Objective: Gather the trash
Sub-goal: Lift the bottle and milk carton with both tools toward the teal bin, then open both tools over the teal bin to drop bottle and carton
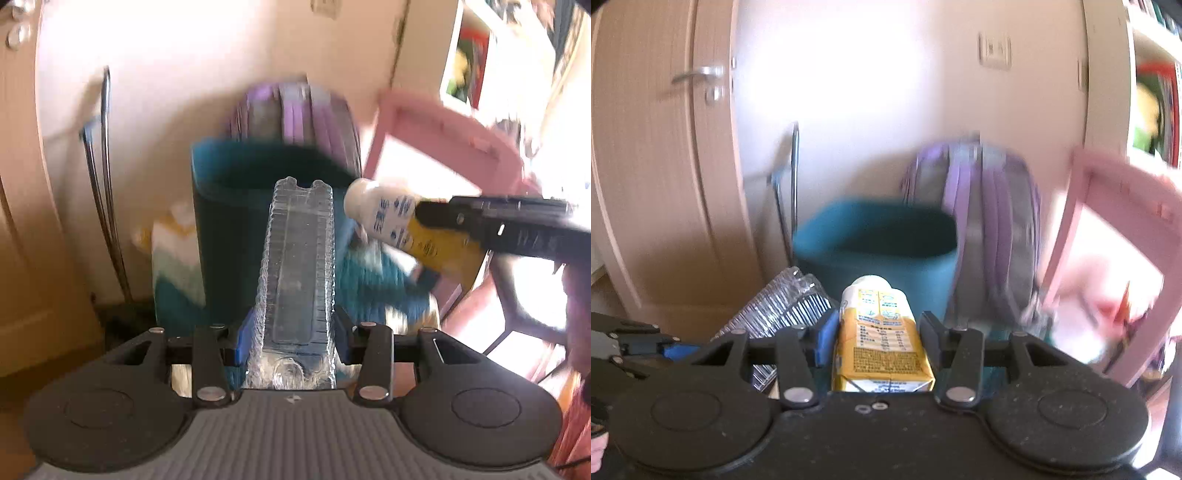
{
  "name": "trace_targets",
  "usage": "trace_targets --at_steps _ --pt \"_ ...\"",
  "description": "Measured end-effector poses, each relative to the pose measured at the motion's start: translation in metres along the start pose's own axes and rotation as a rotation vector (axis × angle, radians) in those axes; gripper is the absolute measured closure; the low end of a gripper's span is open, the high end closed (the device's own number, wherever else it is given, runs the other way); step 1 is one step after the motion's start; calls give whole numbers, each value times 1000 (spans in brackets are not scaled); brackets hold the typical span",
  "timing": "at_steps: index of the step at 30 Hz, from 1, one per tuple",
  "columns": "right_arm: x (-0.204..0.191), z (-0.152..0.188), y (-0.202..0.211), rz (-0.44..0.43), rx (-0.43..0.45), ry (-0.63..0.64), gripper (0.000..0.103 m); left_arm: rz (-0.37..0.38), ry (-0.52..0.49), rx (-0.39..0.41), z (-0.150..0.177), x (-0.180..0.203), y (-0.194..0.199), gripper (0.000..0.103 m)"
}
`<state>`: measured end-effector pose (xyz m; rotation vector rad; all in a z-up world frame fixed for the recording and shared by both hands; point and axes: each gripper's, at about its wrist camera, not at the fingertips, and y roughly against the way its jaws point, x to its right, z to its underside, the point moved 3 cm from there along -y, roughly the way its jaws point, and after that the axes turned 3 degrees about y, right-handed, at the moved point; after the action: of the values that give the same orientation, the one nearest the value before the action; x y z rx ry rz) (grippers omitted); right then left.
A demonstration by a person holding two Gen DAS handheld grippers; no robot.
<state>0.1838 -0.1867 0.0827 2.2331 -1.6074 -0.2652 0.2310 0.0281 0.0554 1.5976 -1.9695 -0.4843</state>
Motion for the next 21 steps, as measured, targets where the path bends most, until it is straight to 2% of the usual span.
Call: trace_targets --at_steps 4,9,14,21 --pt "6 -35 -20 16 28 6 56 -25 -7 93 -63 1 -1 61" --pt "12 -58 -59 47 27 26 56 -69 -29 131 -118 8 -26 61" --pt "21 -63 -102 66 0 16 56 -119 -9 91 -142 0 -77 61" --pt "29 -49 -160 63 -71 17 56 -181 -18 -25 -145 -16 -143 60"
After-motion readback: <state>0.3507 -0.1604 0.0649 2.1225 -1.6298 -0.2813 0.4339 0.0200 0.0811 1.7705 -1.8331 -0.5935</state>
